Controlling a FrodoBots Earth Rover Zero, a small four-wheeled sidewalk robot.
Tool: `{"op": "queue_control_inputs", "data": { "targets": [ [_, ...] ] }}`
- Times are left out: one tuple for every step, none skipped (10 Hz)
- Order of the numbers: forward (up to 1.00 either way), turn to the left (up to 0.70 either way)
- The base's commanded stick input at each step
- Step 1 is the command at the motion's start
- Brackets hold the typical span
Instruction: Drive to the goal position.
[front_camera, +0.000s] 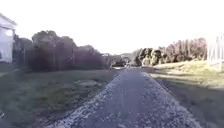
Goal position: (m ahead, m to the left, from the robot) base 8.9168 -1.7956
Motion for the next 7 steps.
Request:
{"op": "queue_control_inputs", "data": {
  "targets": [
    [0.5,0.0],
    [0.5,0.0],
    [0.5,-0.01],
    [0.5,-0.07],
    [0.5,-0.23],
    [0.5,-0.15],
    [0.5,0.0]
  ]
}}
